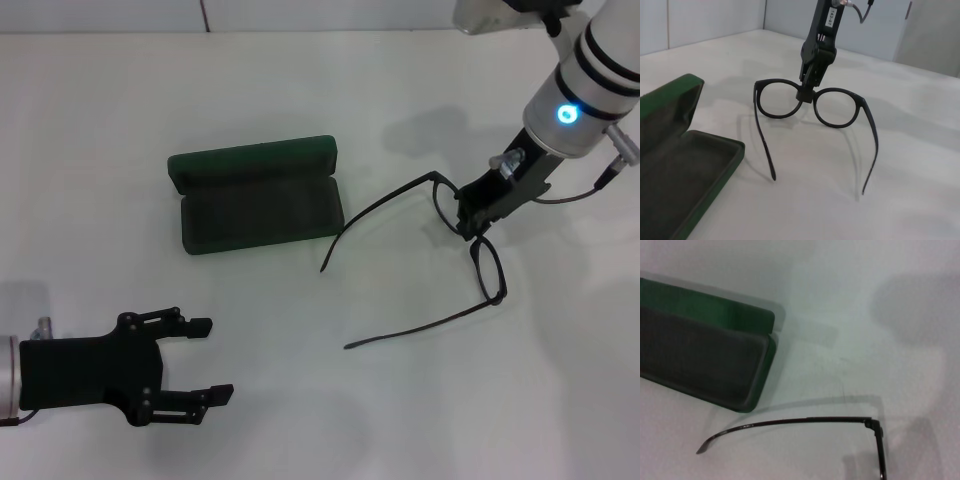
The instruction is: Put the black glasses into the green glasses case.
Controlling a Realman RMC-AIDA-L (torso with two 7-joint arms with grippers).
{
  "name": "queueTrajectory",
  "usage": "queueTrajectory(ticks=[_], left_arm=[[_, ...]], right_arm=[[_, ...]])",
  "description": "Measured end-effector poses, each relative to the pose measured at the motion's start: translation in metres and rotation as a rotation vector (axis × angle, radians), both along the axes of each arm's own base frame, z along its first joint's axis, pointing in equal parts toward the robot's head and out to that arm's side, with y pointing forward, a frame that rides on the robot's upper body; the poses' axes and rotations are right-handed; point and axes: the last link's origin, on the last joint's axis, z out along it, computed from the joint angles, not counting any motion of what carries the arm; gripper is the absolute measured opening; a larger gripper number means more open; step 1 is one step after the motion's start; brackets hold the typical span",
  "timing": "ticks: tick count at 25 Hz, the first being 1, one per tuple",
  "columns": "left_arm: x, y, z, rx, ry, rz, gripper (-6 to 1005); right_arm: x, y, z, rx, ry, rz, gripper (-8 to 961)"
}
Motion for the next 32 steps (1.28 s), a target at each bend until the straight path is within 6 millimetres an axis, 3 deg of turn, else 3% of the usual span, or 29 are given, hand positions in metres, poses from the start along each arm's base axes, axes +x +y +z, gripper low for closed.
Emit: queueTrajectory(ticks=[5, 15, 22, 24, 32], left_arm=[[0.000, 0.000, 0.000, -0.001, -0.001, 0.002, 838], [0.003, -0.001, -0.002, -0.002, -0.018, 0.006, 819], [0.007, 0.000, -0.006, -0.010, -0.058, 0.060, 805], [0.010, 0.001, -0.006, -0.006, -0.097, 0.100, 801], [0.019, 0.003, -0.018, -0.049, -0.177, 0.138, 786]], right_arm=[[0.004, 0.001, 0.003, 0.006, -0.015, 0.003, 80], [0.015, -0.002, 0.026, 0.022, 0.016, 0.022, 73], [0.032, -0.005, 0.058, 0.033, 0.202, 0.015, 41], [0.046, -0.005, 0.075, 0.075, 0.266, 0.022, 41], [0.056, 0.001, 0.094, 0.191, 0.433, 0.166, 42]])
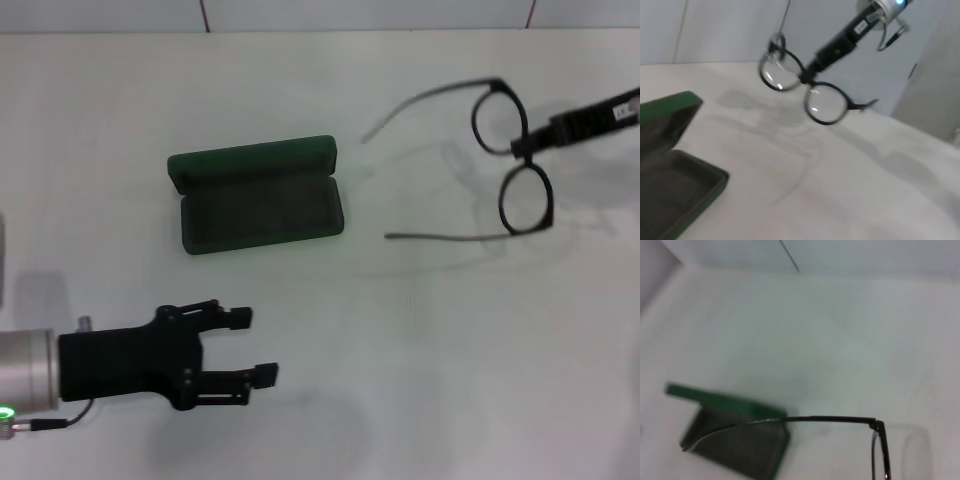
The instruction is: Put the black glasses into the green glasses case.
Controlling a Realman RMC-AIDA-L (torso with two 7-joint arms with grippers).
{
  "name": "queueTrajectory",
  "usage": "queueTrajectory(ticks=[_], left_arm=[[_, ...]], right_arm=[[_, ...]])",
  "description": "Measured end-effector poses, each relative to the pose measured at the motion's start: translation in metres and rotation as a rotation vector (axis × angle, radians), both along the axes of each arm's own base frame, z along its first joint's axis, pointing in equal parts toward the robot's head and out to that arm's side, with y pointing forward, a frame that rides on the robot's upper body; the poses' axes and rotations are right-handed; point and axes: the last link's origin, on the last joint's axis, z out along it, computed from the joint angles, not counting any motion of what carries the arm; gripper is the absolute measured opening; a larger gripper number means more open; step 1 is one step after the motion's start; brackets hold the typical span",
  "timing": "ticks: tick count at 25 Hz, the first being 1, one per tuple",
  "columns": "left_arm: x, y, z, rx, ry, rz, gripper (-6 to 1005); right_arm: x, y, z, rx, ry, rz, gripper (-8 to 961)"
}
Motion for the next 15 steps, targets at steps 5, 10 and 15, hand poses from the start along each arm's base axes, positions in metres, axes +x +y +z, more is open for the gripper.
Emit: queueTrajectory(ticks=[5, 10, 15], left_arm=[[0.017, 0.008, -0.011, -0.063, -0.062, -0.004, 776], [0.033, 0.022, -0.023, -0.060, -0.151, 0.038, 767], [0.049, 0.033, -0.028, -0.057, -0.195, 0.012, 647]], right_arm=[[-0.010, 0.005, 0.005, 0.103, 0.160, 0.129, 42], [-0.014, 0.008, -0.009, 0.129, 0.220, 0.177, 41], [-0.015, 0.005, -0.032, 0.132, 0.239, 0.205, 41]])
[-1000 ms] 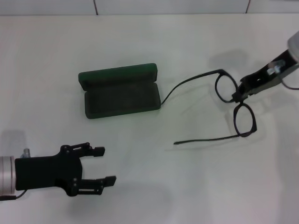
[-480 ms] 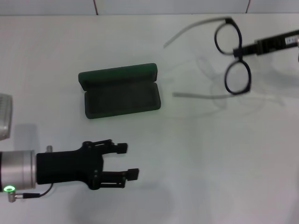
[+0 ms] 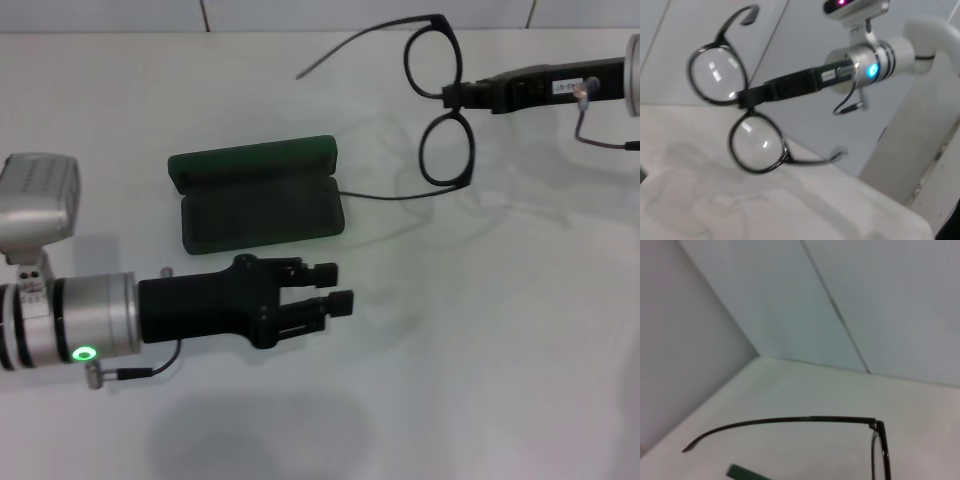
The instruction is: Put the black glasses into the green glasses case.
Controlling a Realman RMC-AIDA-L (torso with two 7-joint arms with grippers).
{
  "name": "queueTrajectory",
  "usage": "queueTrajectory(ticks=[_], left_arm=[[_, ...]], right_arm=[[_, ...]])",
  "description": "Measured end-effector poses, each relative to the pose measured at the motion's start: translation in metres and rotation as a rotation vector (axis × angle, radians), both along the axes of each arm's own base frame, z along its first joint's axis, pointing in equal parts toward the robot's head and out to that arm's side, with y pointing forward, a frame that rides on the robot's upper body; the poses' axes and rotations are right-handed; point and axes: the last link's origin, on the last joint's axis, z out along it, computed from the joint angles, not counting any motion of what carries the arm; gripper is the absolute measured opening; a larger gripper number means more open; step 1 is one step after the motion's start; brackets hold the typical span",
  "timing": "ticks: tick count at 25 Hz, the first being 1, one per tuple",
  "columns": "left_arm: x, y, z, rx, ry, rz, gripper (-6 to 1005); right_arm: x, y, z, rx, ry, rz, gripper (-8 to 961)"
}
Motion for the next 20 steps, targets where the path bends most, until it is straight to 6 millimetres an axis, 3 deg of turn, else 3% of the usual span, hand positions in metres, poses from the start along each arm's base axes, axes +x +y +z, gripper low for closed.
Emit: queueTrajectory(ticks=[8, 16, 20], left_arm=[[0.018, 0.010, -0.004, 0.017, -0.109, 0.029, 285], [0.024, 0.013, -0.004, 0.016, -0.118, 0.015, 59], [0.029, 0.015, -0.005, 0.003, -0.119, -0.012, 18]], right_arm=[[0.001, -0.010, -0.017, 0.032, 0.178, 0.055, 40], [-0.003, -0.020, -0.034, -0.025, 0.222, 0.063, 40], [-0.006, -0.024, -0.042, -0.056, 0.204, 0.082, 40]])
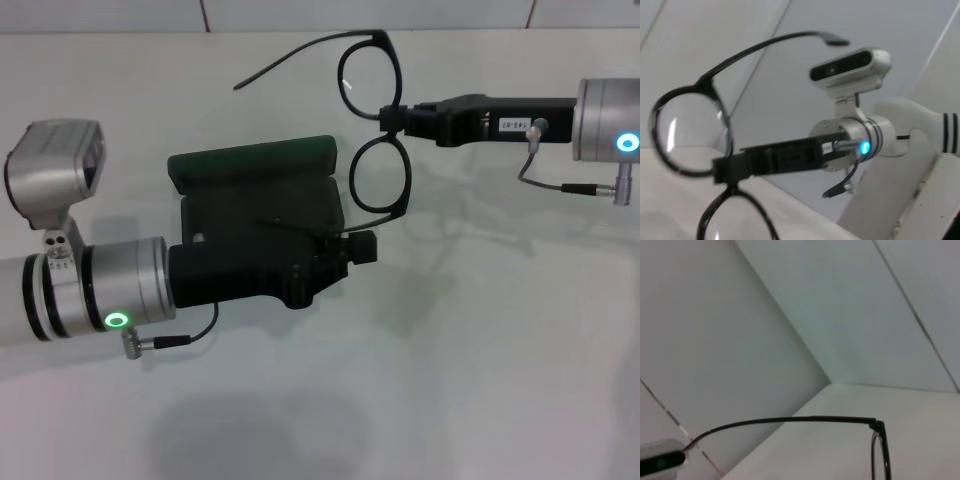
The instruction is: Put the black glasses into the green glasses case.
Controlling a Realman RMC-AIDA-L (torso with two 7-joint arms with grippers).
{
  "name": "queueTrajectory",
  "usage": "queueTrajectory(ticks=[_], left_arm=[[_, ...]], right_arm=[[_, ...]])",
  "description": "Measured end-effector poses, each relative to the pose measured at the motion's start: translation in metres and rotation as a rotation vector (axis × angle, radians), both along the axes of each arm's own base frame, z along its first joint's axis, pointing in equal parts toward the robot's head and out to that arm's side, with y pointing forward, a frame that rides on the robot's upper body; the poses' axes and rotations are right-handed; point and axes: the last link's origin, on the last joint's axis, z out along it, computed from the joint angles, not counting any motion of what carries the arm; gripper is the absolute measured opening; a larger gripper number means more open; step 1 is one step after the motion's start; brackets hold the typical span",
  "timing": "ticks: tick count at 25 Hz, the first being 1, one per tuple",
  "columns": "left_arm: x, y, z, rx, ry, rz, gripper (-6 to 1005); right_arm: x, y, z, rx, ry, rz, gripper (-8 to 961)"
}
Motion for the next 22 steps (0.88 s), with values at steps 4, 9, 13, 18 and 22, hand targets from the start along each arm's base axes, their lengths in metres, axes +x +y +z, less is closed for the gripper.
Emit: queueTrajectory(ticks=[4, 9, 13, 18, 22], left_arm=[[0.005, 0.001, 0.000, -0.011, -0.010, -0.025, -1], [0.010, 0.005, 0.002, -0.011, -0.012, -0.041, 0], [0.016, 0.011, 0.003, -0.006, -0.012, -0.059, 1], [0.022, 0.015, 0.003, -0.008, -0.010, -0.079, 2], [0.024, 0.016, 0.003, -0.009, -0.010, -0.084, 3]], right_arm=[[-0.001, -0.003, -0.005, -0.020, -0.023, 0.019, 40], [0.000, -0.010, -0.010, -0.052, -0.042, 0.056, 39], [-0.003, -0.018, -0.013, -0.089, -0.044, 0.108, 39], [-0.006, -0.025, -0.012, -0.117, -0.029, 0.148, 41], [-0.006, -0.026, -0.010, -0.120, -0.019, 0.159, 43]])
